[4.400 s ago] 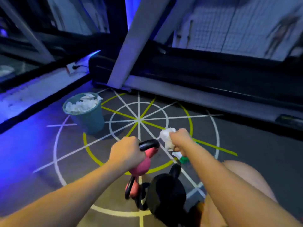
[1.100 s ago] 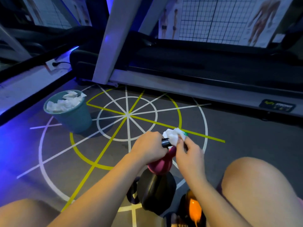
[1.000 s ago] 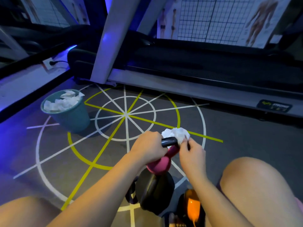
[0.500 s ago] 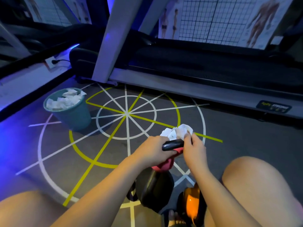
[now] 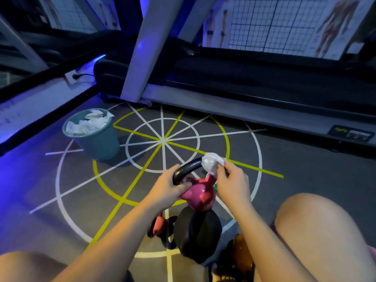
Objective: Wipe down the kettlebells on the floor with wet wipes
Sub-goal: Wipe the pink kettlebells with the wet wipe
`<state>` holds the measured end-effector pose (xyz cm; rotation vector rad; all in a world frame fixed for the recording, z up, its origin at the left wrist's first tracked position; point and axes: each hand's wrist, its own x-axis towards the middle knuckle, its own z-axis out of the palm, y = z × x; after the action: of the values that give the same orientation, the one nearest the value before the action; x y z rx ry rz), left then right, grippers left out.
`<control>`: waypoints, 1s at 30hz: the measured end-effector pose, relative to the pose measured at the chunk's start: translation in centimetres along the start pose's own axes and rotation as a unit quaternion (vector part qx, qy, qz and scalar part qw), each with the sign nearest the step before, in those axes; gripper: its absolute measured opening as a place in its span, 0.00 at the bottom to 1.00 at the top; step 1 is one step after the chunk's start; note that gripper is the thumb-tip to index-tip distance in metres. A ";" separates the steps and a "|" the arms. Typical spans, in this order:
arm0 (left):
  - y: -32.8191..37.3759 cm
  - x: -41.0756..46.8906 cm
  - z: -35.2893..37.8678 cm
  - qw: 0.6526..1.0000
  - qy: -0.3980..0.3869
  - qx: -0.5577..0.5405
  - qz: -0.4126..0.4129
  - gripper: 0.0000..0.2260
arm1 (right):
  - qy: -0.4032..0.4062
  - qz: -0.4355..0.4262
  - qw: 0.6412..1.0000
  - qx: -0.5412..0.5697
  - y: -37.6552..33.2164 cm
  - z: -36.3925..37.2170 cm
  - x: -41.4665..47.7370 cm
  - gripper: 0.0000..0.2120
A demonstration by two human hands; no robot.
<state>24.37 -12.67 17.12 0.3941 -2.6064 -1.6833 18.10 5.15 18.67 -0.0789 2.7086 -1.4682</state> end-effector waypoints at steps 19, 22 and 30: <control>2.6 1.1 3.5 0.982 -0.012 0.176 0.062 0.07 | 0.032 0.000 0.999 0.019 0.0 -2.1 1.8 0.16; 2.6 0.7 3.4 0.983 -0.026 0.169 0.072 0.13 | -0.018 -0.183 0.981 -0.055 -0.5 -0.4 -0.2 0.13; 2.1 0.3 4.7 0.996 0.057 0.065 0.001 0.09 | -0.004 -0.020 1.000 -0.013 1.1 -1.5 1.5 0.17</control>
<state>22.95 -7.70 16.94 0.4740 -2.6396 -1.4495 16.44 6.91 18.56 -0.1398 2.7365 -1.4386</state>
